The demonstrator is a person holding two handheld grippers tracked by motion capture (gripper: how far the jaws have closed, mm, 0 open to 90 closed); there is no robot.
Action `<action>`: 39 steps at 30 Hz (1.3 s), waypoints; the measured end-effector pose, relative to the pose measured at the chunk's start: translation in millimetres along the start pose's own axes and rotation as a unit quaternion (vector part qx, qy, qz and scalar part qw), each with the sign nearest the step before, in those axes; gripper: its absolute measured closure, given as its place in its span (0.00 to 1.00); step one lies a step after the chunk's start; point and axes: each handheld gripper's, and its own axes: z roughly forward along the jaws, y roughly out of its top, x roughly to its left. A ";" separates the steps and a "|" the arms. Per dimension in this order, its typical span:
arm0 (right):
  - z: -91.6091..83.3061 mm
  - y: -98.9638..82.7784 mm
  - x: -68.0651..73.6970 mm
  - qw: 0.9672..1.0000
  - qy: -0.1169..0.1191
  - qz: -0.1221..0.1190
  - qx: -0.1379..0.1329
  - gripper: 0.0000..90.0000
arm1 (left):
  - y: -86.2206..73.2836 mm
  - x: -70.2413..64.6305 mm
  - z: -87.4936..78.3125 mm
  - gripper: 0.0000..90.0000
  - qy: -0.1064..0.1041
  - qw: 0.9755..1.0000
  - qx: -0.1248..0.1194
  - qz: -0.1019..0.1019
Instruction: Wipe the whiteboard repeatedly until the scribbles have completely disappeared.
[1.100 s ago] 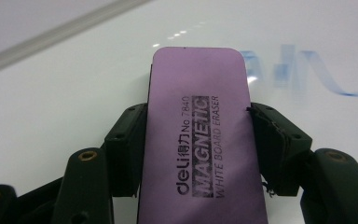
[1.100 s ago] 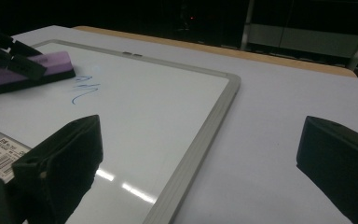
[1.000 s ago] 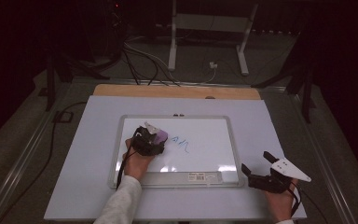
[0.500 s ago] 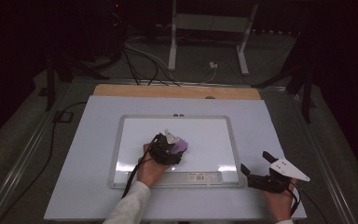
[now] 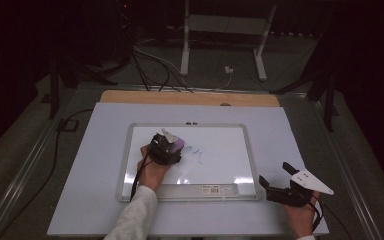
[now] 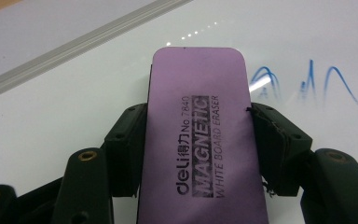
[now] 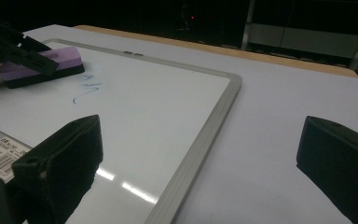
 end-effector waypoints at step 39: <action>1.4 -0.1 1.3 1.000 0.002 -0.002 0.003 0.01 | 7.0 -47.3 -0.2 0.46 -0.060 0.997 -0.002 0.044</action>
